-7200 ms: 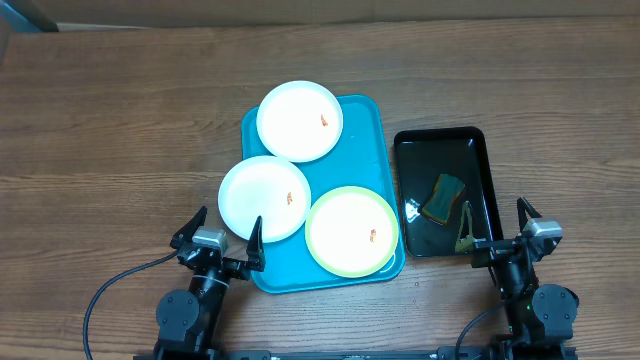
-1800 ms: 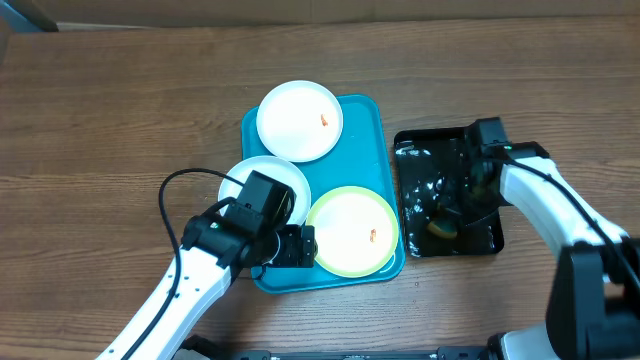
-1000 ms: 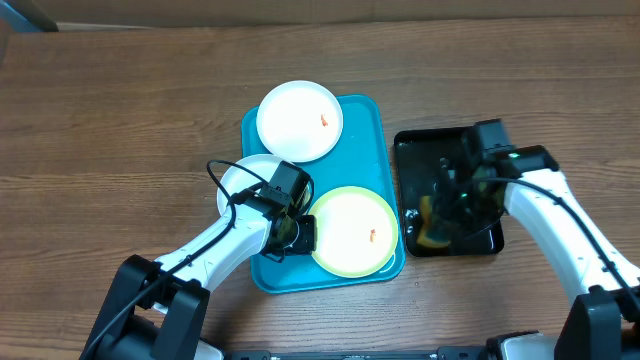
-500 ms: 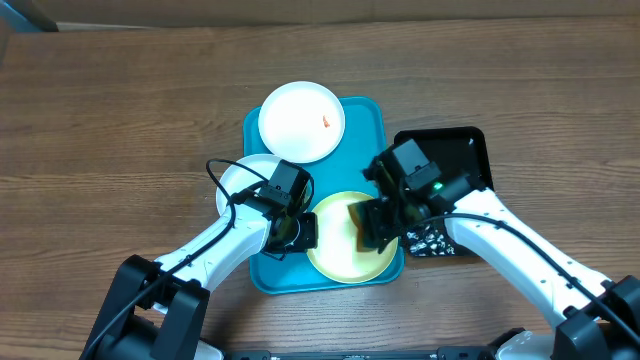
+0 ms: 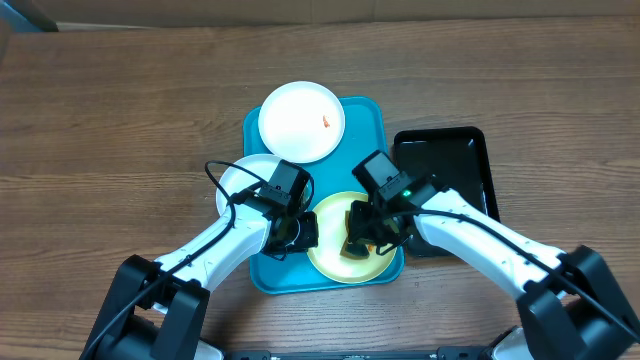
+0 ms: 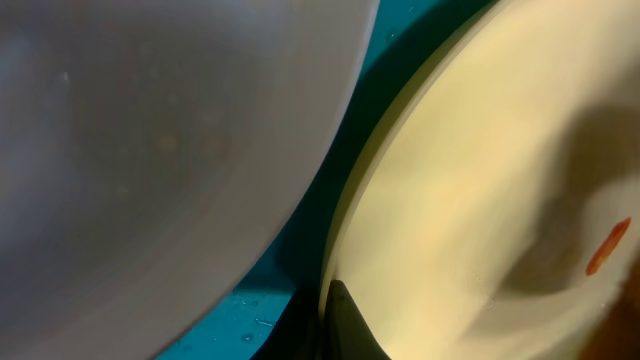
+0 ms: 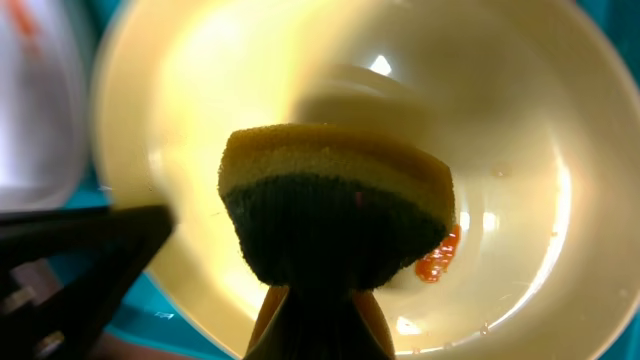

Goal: Clean dirty plates on tray and stack at the side
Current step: 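Scrub the yellow plate with the sponge held in the right gripper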

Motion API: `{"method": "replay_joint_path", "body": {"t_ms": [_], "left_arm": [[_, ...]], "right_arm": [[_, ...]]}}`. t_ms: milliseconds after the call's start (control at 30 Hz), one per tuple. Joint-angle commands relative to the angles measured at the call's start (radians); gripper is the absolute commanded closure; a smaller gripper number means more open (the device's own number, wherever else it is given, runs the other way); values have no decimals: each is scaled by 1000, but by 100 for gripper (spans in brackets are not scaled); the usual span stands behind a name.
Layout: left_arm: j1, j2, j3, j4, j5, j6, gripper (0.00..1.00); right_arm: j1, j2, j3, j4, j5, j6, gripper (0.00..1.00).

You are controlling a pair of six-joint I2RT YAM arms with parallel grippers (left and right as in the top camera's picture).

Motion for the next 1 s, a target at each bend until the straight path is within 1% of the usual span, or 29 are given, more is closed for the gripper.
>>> {"method": "replay_joint_path", "body": {"t_ms": [0,167,233,267,400,567,633,767,867,967], "left_arm": [[-4,9,-3,-7,16,-10,96],[0,9,-3,-14,2,-40,96],[2,9,-3,-18,2,-43,96],[2,9,-3,-18,1,-43,96],[2,9,-3,-37,-14,-43,96],[6,9,-3,-43,-14,-46,96],[14,9,-3,-53,-17,-64,96],[25,9,-3,-55,-17,-65,96],[26,9,-3,-55,-17,-66,96],[26,9,-3,-55,-17,-66,96]], "right_arm": [[8,36,-37,34,21,102,96],[8,101,-66,122,2,101,96],[8,133,-68,118,3,103,96],[8,148,-68,105,10,110,96],[-24,164,-67,7,56,212,96],[-116,164,-66,-70,81,215,96],[-157,163,-66,-105,103,213,96],[-224,163,-64,-129,124,146,96],[-235,163,-49,-155,143,115,96],[-232,156,-16,-167,144,16,96]]}}
